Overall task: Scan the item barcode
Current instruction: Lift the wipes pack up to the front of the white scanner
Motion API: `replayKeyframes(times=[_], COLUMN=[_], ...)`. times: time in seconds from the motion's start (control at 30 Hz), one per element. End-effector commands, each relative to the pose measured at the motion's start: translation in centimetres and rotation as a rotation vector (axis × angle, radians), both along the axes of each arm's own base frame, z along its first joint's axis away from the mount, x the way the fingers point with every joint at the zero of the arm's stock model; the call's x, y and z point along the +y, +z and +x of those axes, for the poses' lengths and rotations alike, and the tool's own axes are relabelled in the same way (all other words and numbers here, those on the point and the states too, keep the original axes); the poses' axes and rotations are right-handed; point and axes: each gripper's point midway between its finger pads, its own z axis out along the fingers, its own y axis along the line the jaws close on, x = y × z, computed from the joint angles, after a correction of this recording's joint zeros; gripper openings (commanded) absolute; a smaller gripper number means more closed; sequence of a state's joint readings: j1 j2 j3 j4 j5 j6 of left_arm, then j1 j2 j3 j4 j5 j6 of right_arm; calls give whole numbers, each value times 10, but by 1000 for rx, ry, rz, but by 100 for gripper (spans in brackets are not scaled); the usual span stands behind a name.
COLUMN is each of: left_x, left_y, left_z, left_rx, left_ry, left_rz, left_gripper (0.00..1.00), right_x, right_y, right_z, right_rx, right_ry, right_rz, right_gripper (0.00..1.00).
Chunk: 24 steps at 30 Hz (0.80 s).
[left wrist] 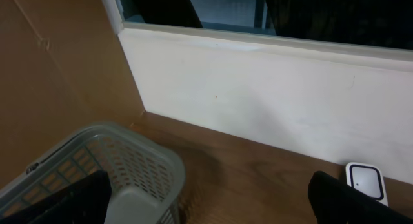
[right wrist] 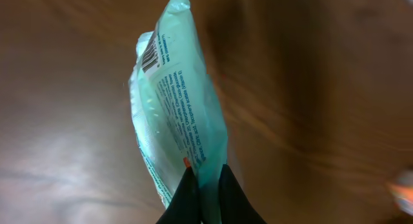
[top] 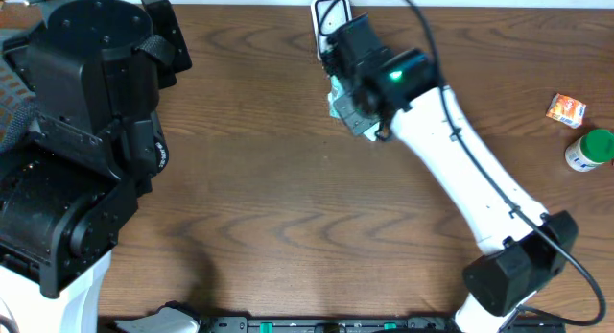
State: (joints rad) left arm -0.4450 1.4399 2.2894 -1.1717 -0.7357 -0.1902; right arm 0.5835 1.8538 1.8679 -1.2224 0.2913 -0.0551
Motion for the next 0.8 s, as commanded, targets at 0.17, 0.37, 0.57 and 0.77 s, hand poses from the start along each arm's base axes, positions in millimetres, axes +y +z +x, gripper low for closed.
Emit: replayKeyframes(times=[0.17,0.37,0.57,0.77], left_x=[5,5,5,5], left_y=[4,4,4,4], left_z=[-4,-4,-4,-4], left_rx=[-16,-16,-16,-16], left_ry=[15,15,15,15], left_rz=[-14,-14,-14,-14], left_gripper=[98,98,98,98], right_x=[-14,-11,8,29], right_y=[-2,1,-19,-21], right_z=[23,50,75,119], right_rx=[-265,-517,-589,-615], right_ry=[-137,-180,-138,-148], right_rz=[-439,-791,-1017,-1043], right_gripper=[1,1,1,1])
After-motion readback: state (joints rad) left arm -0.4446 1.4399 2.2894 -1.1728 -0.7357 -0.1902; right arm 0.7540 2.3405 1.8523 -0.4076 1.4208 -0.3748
